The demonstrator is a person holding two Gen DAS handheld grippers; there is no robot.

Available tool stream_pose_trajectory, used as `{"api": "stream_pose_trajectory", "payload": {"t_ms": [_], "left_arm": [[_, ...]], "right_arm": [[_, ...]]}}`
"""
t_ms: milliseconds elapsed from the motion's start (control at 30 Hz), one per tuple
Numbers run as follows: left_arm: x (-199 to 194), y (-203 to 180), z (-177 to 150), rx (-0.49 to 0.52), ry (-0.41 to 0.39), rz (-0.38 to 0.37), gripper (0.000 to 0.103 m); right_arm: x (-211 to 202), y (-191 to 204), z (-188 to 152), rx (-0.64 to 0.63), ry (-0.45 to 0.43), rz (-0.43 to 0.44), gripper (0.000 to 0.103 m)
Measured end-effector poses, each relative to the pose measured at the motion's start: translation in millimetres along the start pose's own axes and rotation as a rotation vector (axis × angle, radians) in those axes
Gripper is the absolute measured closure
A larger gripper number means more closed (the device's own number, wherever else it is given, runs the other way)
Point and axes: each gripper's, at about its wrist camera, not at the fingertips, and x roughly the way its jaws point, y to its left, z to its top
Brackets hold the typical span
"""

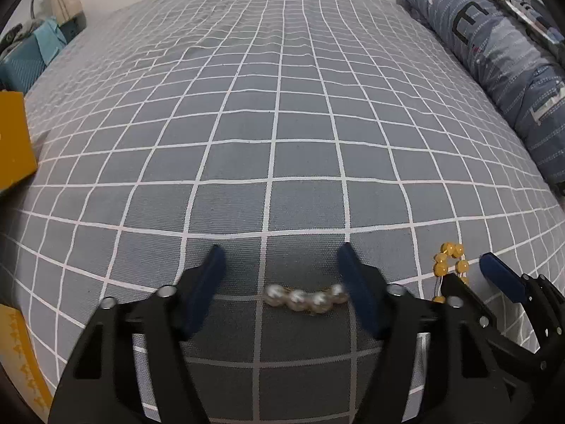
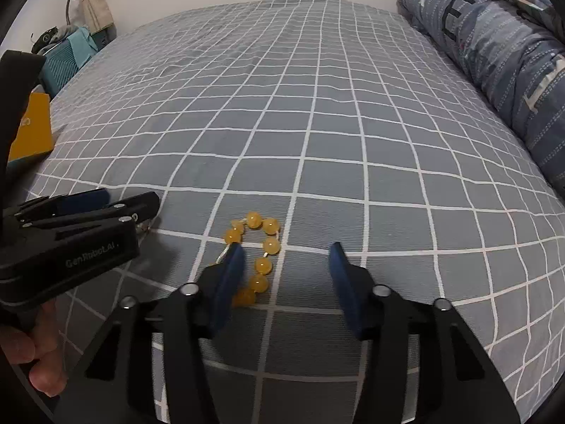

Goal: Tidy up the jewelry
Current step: 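Grasp the pearl strand with left tool while right tool grasps amber bead bracelet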

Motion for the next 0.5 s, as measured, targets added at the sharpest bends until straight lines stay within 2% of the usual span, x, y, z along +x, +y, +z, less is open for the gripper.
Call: {"api": "stream_pose_trajectory", "payload": {"t_ms": [67,100,167,233,267,500], "left_arm": [[-1.6,2.1,0.5,-0.003,0.005,-0.006,0.064],[-2.3,2.9,0.7,-0.002,0.010,-0.009,0.069],[-3.3,4.6,1.1,0.004,0.017,-0.018,0.093],[-4.9,5.8,1.8,0.006,0.025,-0.029,0.093],[-5.0,6.2,2.6,0.006,0.026,-0.030,0.093],[-10.5,3.7,4.0,-0.006,0.027,-0.043,0.093]], "right_arm": [[0.7,1.5,0.9,-0.005,0.002,0.002,0.063],[0.9,2.5,1.1,-0.008,0.004,0.001,0.065],[1.0,3.9,1.7,-0.014,0.007,0.004,0.073],[0.4,5.2,2.0,-0.018,0.010,0.004,0.090],[0.2,5.3,2.9,-0.017,0.013,0.003,0.093],[-1.6,3.5,5.5,-0.012,0.017,0.005,0.094]]}}
